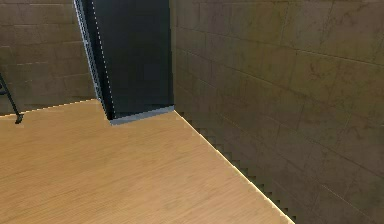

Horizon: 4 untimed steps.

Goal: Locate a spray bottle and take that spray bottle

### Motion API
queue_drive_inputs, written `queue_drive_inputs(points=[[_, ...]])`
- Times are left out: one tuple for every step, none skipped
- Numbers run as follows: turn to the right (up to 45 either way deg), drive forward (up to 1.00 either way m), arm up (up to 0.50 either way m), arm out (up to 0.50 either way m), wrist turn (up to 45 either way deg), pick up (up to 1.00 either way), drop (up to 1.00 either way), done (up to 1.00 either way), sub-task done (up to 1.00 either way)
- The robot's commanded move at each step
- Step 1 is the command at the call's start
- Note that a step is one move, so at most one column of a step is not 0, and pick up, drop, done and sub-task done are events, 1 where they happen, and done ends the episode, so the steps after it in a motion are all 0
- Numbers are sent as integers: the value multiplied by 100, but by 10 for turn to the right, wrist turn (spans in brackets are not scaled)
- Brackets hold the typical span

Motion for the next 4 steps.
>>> queue_drive_inputs(points=[[0, 0, 38, 0, 0, 0, 0, 0, 0], [0, 0, 0, 42, 0, 0, 0, 0, 0], [0, 0, 0, 0, 450, 0, 0, 0, 0], [0, 0, 0, 0, 450, 0, 0, 0, 0]])
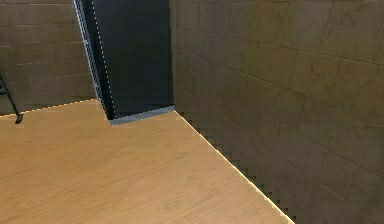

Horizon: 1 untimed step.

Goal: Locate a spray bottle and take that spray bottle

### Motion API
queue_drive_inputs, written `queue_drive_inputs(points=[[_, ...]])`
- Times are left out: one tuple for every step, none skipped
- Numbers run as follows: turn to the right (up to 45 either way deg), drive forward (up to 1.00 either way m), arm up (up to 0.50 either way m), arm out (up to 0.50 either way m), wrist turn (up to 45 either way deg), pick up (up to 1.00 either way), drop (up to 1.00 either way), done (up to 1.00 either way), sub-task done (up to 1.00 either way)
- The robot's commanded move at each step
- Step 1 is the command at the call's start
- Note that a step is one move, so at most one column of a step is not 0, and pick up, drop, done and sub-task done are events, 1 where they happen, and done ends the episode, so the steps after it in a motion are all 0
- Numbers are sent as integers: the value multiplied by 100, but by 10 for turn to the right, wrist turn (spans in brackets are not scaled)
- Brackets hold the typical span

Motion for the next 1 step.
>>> queue_drive_inputs(points=[[0, 0, 0, 0, 450, 0, 0, 0, 0]])
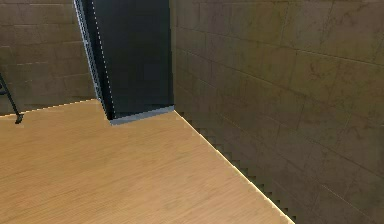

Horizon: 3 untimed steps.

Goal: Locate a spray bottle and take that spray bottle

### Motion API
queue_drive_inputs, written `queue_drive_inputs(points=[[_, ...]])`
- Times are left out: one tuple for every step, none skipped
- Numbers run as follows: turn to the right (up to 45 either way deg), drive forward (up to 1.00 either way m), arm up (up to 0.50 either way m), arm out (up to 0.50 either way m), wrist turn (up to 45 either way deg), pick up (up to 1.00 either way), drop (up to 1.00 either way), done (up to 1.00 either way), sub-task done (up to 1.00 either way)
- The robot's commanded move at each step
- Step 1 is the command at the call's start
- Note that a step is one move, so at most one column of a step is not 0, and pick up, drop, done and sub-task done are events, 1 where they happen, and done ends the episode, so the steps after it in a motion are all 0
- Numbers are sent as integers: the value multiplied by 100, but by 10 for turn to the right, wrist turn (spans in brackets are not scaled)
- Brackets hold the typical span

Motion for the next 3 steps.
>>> queue_drive_inputs(points=[[0, 0, 0, 0, 180, 0, 0, 0, 0], [0, 0, 0, 0, 0, 100, 0, 0, 0], [0, 0, 0, 0, 0, 0, 0, 100, 0]])
